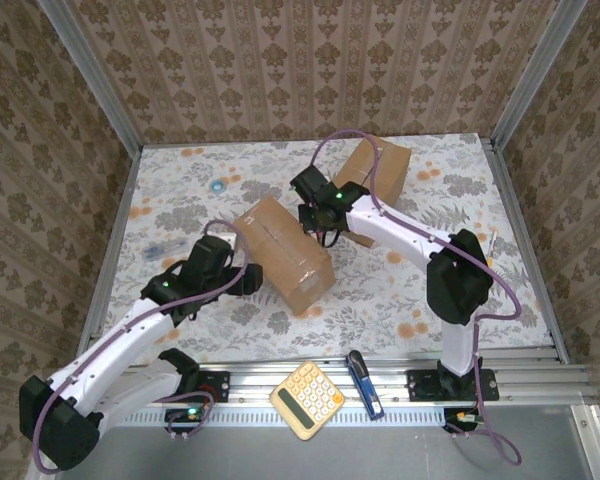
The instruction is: Unpack the express box
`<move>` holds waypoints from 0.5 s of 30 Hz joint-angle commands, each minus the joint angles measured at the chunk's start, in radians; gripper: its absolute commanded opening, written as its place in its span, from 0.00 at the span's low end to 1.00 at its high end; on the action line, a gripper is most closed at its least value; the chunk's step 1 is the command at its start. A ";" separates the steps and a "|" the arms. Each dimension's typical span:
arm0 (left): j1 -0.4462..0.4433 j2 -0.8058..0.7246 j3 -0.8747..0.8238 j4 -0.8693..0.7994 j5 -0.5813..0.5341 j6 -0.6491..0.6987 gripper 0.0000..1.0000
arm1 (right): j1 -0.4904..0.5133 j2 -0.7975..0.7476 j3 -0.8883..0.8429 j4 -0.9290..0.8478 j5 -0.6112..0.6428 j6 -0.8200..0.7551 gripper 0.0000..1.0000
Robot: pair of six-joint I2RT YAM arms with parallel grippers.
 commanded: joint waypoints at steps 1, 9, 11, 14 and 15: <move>-0.035 0.040 0.006 0.062 0.069 -0.029 0.86 | 0.038 0.031 0.059 0.054 -0.203 -0.121 0.00; -0.069 0.048 0.035 0.058 0.067 -0.049 0.88 | -0.020 0.081 0.107 0.031 -0.233 -0.208 0.00; -0.072 0.048 0.049 0.053 0.069 -0.048 0.89 | -0.031 0.096 0.128 0.024 -0.235 -0.238 0.00; -0.081 0.055 0.078 0.036 0.070 -0.046 0.90 | -0.044 0.121 0.166 0.013 -0.230 -0.288 0.00; -0.083 0.056 0.089 0.027 0.067 -0.044 0.91 | -0.048 0.126 0.180 0.012 -0.225 -0.307 0.00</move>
